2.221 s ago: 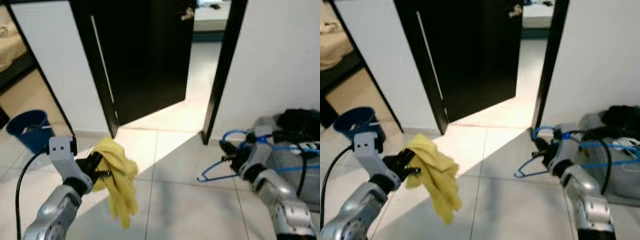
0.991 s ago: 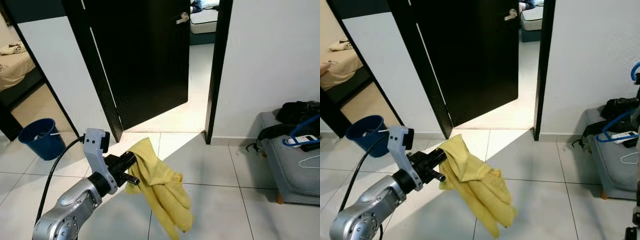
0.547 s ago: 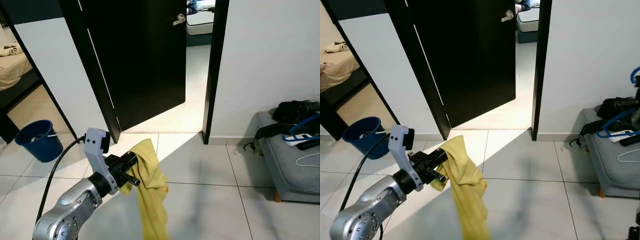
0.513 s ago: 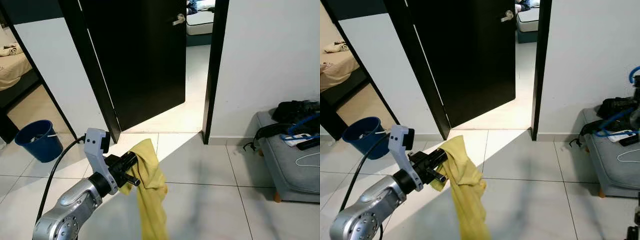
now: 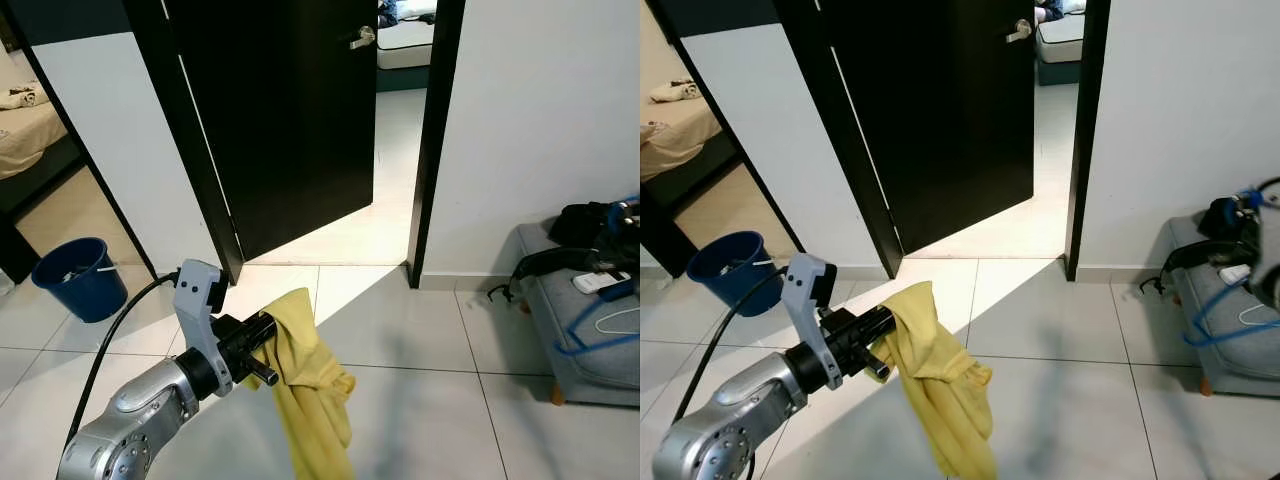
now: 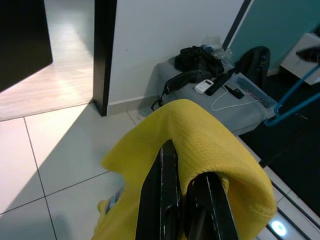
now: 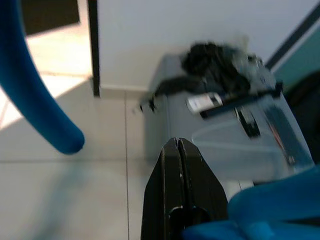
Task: Hang hanger
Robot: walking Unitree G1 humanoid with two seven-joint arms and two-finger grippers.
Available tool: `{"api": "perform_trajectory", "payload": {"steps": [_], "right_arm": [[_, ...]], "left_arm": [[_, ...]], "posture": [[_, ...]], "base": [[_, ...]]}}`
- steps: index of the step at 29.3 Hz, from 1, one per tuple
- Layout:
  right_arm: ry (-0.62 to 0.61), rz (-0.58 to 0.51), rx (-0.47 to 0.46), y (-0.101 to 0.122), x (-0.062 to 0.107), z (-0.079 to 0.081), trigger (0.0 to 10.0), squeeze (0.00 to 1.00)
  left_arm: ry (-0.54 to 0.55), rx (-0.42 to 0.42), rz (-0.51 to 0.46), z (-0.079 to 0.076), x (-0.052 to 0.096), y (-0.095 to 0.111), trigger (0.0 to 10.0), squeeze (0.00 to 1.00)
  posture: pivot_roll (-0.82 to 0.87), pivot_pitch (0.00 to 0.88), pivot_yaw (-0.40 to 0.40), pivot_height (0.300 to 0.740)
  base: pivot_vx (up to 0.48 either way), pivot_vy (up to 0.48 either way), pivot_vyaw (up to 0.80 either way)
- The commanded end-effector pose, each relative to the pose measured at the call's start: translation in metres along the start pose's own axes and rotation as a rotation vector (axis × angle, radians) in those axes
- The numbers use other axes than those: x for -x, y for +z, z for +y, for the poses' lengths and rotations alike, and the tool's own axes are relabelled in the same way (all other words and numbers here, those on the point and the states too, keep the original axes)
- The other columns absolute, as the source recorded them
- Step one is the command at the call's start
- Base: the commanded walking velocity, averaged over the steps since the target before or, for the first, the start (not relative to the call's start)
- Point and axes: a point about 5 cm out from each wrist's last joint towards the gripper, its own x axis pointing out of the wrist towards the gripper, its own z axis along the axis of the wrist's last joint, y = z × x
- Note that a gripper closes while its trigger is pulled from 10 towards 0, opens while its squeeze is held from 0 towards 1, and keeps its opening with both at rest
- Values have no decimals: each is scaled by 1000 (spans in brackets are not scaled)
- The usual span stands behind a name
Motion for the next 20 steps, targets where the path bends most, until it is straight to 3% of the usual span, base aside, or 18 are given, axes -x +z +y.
{"api": "perform_trajectory", "payload": {"steps": [1,4,11,15,18,20], "right_arm": [[9,41,11,-5,4,-2,10000,0],[13,151,64,-28,11,-5,10000,0],[103,226,18,-39,19,2,10000,0],[173,276,72,-47,24,7,10000,0],[207,383,193,-68,31,8,10000,0],[214,403,209,-73,32,9,10000,0]], "left_arm": [[-14,-28,-9,0,3,4,10000,0],[-35,-25,-5,-1,0,3,10000,0],[-58,-25,-3,-3,-3,3,10000,0],[-58,-24,-2,-3,-2,3,10000,0],[-57,-19,1,-4,-1,1,10000,0],[-57,-18,2,-5,-1,1,10000,0]], "posture": [[-160,0,108,740],[-167,0,113,740],[-176,0,122,740],[-176,0,122,740],[-176,0,118,740],[-176,0,118,740]], "base": [[0,0,0],[0,0,0],[0,0,0],[0,0,0],[0,0,0],[0,0,0]]}}
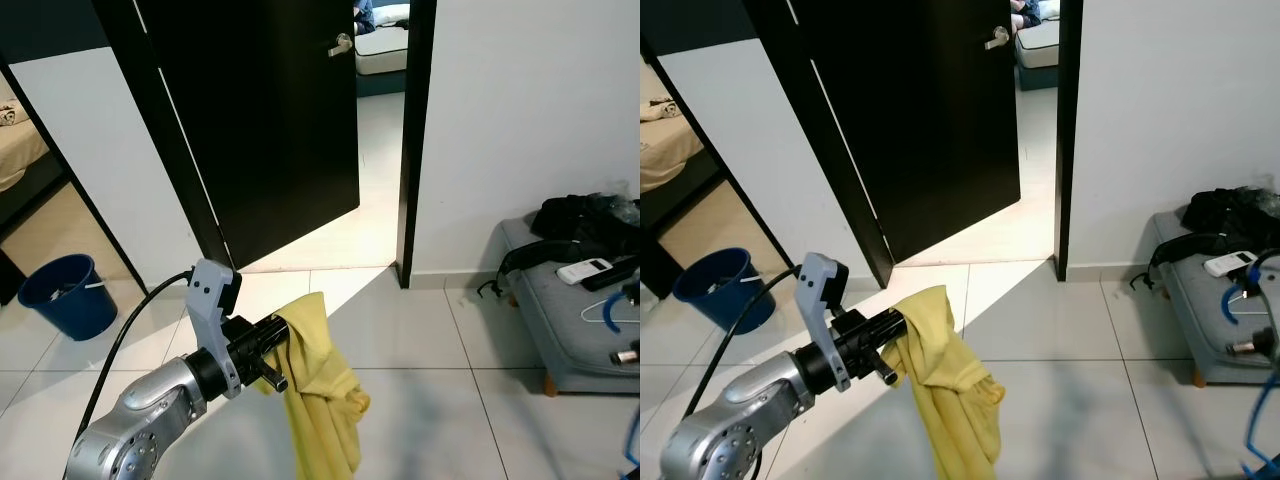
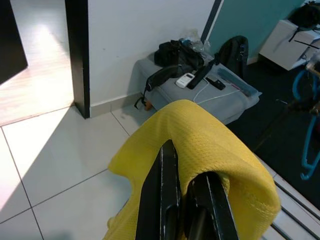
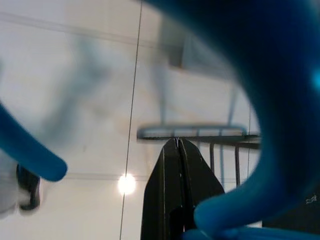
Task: Hang hanger
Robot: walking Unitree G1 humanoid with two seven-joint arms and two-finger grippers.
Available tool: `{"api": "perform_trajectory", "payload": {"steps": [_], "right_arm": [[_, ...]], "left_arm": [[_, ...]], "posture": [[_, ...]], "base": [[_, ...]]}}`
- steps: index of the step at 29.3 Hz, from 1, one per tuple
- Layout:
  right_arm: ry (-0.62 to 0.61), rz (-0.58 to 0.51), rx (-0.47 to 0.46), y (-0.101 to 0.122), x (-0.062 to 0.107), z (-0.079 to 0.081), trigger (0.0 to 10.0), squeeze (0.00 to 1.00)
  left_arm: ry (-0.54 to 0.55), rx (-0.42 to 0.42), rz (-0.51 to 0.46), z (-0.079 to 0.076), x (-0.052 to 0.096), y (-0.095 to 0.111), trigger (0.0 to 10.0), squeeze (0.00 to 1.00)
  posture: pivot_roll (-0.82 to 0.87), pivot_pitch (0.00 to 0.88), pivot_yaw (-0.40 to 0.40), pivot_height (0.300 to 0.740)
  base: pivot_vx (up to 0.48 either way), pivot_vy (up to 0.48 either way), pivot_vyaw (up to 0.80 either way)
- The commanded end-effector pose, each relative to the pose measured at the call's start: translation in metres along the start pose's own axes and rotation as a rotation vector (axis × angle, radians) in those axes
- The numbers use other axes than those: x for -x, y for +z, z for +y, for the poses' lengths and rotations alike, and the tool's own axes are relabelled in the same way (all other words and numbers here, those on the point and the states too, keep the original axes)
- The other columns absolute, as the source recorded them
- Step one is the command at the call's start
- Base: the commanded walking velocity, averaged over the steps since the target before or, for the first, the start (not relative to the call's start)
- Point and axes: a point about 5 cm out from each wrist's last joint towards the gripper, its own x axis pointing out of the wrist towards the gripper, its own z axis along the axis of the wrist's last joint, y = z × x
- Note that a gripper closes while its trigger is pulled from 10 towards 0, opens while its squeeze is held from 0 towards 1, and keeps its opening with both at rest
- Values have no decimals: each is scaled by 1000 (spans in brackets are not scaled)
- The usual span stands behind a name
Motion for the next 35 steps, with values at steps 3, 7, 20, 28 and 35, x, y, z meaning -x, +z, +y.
{"api": "perform_trajectory", "payload": {"steps": [3,7,20,28,35], "right_arm": [[85,73,103,-12,-1,16,10000,0],[95,94,119,-16,0,17,10000,0],[123,-91,-480,6,-4,0,10000,0],[177,-96,-809,1,-17,11,10000,0],[252,-87,-909,5,-20,23,10000,0]], "left_arm": [[2,-20,5,1,2,0,10000,0],[0,-26,13,1,2,-1,10000,0],[-7,-24,10,-1,1,-2,10000,0],[-8,-25,8,-1,1,-1,10000,0],[-12,-31,7,0,1,0,10000,0]], "posture": [[-176,0,116,740],[-175,0,115,740],[-185,0,109,740],[-184,0,112,740],[-184,0,112,740]], "base": [[0,0,0],[0,0,0],[0,0,0],[0,0,0],[0,0,0]]}}
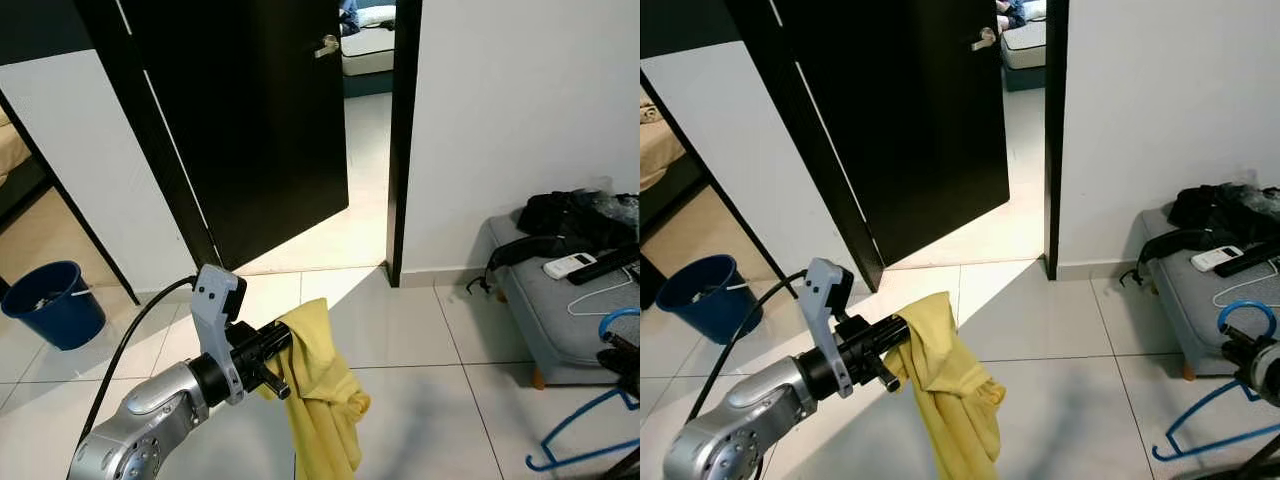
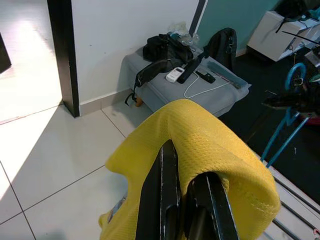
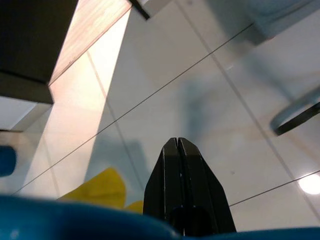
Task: Hang hanger
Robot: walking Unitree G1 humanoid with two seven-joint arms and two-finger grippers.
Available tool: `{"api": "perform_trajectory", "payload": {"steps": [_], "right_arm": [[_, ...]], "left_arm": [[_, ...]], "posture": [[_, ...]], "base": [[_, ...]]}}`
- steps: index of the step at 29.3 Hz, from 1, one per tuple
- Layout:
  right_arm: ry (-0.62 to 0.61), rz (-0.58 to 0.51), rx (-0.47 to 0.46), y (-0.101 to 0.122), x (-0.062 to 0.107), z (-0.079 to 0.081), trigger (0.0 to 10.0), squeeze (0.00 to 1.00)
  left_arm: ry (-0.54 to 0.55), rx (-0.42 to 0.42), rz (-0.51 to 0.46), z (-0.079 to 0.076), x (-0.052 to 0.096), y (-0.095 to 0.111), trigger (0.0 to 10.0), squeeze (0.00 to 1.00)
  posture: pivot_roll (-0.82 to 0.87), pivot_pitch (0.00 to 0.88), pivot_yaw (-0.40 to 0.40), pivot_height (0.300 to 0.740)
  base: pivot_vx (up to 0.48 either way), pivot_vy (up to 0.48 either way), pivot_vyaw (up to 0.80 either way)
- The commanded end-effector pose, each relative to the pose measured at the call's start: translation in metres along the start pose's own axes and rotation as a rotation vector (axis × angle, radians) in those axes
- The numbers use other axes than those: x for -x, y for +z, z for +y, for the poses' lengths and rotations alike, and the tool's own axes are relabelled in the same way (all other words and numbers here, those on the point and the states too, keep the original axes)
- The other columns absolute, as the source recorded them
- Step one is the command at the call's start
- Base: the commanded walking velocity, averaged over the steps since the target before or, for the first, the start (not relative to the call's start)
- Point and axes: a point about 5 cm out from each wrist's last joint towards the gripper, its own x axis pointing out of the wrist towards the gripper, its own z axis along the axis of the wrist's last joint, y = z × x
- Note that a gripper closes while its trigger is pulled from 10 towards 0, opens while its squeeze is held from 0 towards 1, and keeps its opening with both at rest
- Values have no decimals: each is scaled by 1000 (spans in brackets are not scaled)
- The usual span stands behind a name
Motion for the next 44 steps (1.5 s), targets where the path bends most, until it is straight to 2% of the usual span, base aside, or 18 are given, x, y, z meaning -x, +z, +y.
{"api": "perform_trajectory", "payload": {"steps": [1,6,8,11,13,15,18,21,23,25,27,31,33,39,40,41,43,44], "right_arm": [[25,22,-30,-4,-3,5,10000,0],[5,-27,-66,-1,-4,8,10000,0],[-48,-151,-95,11,-3,8,10000,0],[-71,-198,-116,15,-1,7,10000,0],[-132,-293,-129,22,1,6,10000,0],[-269,-570,-71,40,18,11,10000,0],[-310,-676,-38,46,27,16,10000,0],[-435,-873,196,55,49,43,10000,0],[-448,-922,265,58,53,52,10000,0],[-443,-1059,486,69,66,81,10000,0],[-424,-1097,531,71,68,93,10000,0],[-384,-1095,476,70,64,103,10000,0],[-361,-1006,379,55,44,100,10000,0],[-382,-897,335,36,30,90,10000,0],[-402,-842,304,28,24,84,10000,0],[-440,-666,170,6,9,65,10000,0],[-446,-620,136,0,6,61,10000,0],[-432,-506,133,-13,-3,54,10000,0]], "left_arm": [[9,-26,-7,3,3,4,10000,0],[8,-25,-9,3,3,3,10000,0],[6,-23,-11,2,3,3,10000,0],[6,-23,-11,2,3,3,10000,0],[5,-23,-12,3,3,4,10000,0],[1,-23,-12,3,2,4,10000,0],[-2,-22,-12,2,2,3,10000,0],[-4,-18,-18,2,1,4,10000,0],[-3,-17,-19,2,1,4,10000,0],[-1,-17,-21,2,2,4,10000,0],[-1,-16,-21,2,2,3,10000,0],[-2,-17,-22,2,2,3,10000,0],[2,-20,-29,1,1,3,10000,0],[4,-18,-26,0,4,2,10000,0],[3,-17,-24,0,5,2,10000,0],[-3,-19,-20,-1,5,2,10000,0],[-5,-20,-18,-1,5,2,10000,0],[-8,-21,-18,-1,4,2,10000,0]], "posture": [[-184,0,112,740],[-184,0,111,740],[-187,0,111,740],[-187,0,111,740],[-192,0,113,740],[-192,0,113,740],[-193,0,114,740],[-190,0,109,740],[-190,0,109,740],[-190,0,109,740],[-190,0,104,740],[-189,0,99,740],[-179,0,83,740],[-175,0,82,740],[-175,0,82,740],[-178,0,85,740],[-178,0,85,740],[-184,0,92,740]], "base": [[0,0,0],[0,0,0],[0,0,0],[0,0,0],[0,0,0],[0,0,0],[0,0,0],[0,0,0],[0,0,0],[0,0,0],[0,0,0],[0,0,0],[0,0,0],[0,0,0],[0,0,0],[0,0,0],[0,0,0],[0,0,0]]}}
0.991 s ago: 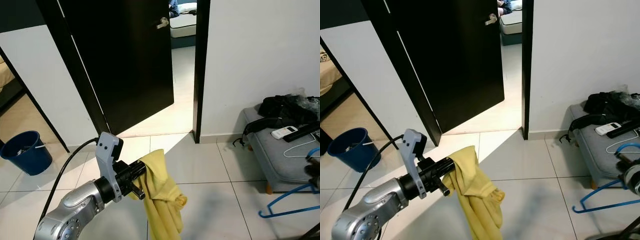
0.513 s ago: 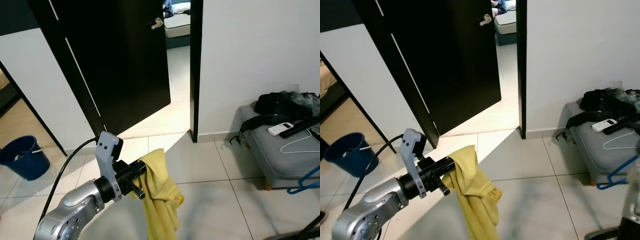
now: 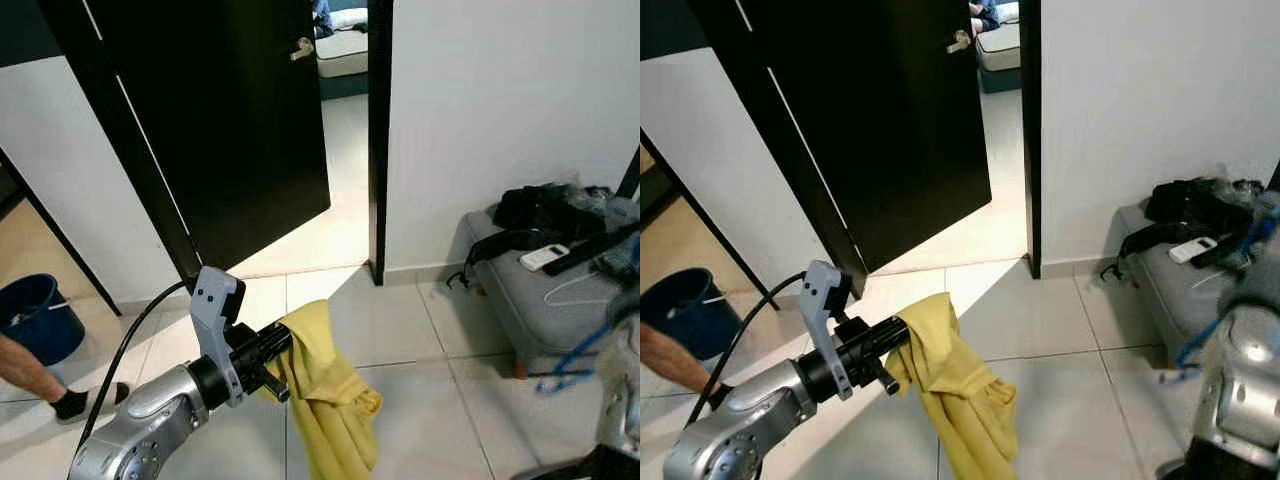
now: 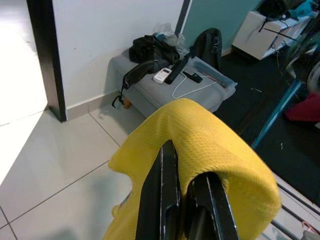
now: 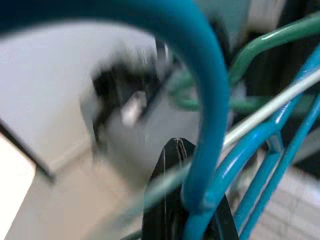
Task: Hang hanger
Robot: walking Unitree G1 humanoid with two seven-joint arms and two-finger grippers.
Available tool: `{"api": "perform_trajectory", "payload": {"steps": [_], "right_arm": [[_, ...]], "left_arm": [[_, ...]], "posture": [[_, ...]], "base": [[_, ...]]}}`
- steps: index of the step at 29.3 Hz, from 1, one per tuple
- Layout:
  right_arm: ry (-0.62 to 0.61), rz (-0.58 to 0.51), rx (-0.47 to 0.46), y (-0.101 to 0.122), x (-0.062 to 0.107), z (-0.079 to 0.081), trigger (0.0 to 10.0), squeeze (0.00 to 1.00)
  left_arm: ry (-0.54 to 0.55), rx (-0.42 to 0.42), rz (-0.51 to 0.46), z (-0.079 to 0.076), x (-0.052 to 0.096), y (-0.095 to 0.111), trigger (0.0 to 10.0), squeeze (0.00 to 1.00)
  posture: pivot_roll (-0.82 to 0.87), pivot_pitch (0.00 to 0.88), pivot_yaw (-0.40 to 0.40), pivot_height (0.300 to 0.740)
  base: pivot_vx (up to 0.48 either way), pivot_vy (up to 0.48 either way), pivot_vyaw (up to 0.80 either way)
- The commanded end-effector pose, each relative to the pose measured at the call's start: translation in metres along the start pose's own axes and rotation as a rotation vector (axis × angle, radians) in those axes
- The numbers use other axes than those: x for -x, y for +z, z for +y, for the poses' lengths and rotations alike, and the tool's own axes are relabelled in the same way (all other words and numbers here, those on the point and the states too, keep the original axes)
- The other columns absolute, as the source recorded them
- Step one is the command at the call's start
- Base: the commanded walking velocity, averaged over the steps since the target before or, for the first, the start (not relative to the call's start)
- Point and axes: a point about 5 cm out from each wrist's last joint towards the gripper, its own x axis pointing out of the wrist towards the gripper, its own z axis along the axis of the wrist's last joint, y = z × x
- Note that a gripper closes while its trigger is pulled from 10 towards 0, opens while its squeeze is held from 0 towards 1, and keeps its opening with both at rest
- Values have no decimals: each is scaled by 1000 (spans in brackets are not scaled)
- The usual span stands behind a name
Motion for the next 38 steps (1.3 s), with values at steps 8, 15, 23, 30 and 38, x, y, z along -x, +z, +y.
{"api": "perform_trajectory", "payload": {"steps": [8,15,23,30,38], "right_arm": [[60,419,-91,-58,13,-5,10000,0],[-45,241,-94,-29,8,-14,10000,0],[-62,-89,84,25,16,-10,10000,0],[32,-35,90,17,36,20,10000,0],[93,310,64,-49,44,22,10000,0]], "left_arm": [[-20,-25,2,0,1,4,10000,0],[-25,-22,1,-1,1,3,10000,0],[-30,-18,0,-1,0,3,10000,0],[-37,-16,1,-1,0,2,10000,0],[-43,-13,3,-3,0,2,10000,0]], "posture": [[-192,0,97,740],[-194,0,98,740],[-198,0,100,740],[-200,0,98,740],[-195,0,96,740]], "base": [[0,0,0],[0,0,0],[0,0,0],[0,0,0],[0,0,0]]}}
